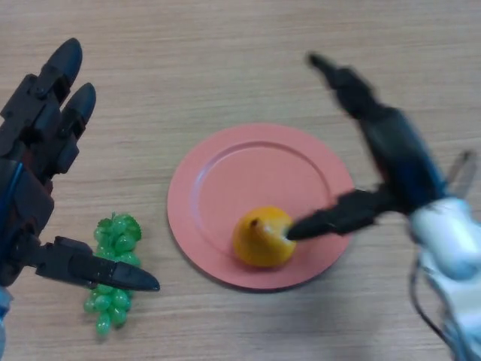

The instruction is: Pick up the yellow pear and place it on the plate

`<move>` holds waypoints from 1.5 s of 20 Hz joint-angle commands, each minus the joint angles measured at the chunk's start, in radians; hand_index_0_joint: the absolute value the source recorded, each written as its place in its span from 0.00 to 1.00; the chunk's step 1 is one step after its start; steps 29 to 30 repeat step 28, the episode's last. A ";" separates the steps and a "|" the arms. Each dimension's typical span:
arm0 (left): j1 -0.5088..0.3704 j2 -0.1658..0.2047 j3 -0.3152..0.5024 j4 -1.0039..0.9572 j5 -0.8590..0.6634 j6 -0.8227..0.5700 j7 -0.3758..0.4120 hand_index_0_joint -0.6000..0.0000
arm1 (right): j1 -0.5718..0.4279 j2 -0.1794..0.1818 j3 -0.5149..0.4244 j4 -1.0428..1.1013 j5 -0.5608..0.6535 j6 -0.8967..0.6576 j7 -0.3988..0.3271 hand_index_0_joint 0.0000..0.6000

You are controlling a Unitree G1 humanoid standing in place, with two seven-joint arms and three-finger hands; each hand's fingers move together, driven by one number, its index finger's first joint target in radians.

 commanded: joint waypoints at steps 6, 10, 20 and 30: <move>-0.076 0.061 0.028 -0.010 -0.034 -0.115 0.031 1.00 | 0.216 -0.041 -0.124 -0.432 0.090 0.098 0.044 0.00; -0.110 0.062 0.000 -0.019 -0.021 -0.024 0.047 1.00 | 0.287 -0.049 -0.144 -0.481 0.102 0.084 0.113 0.00; -0.127 0.056 -0.030 -0.054 0.004 -0.007 0.085 1.00 | 0.269 -0.048 -0.168 -0.499 0.180 0.105 0.123 0.00; -0.141 0.061 -0.027 -0.025 0.026 -0.053 0.088 1.00 | 0.237 -0.055 -0.170 -0.496 0.173 0.135 0.132 0.00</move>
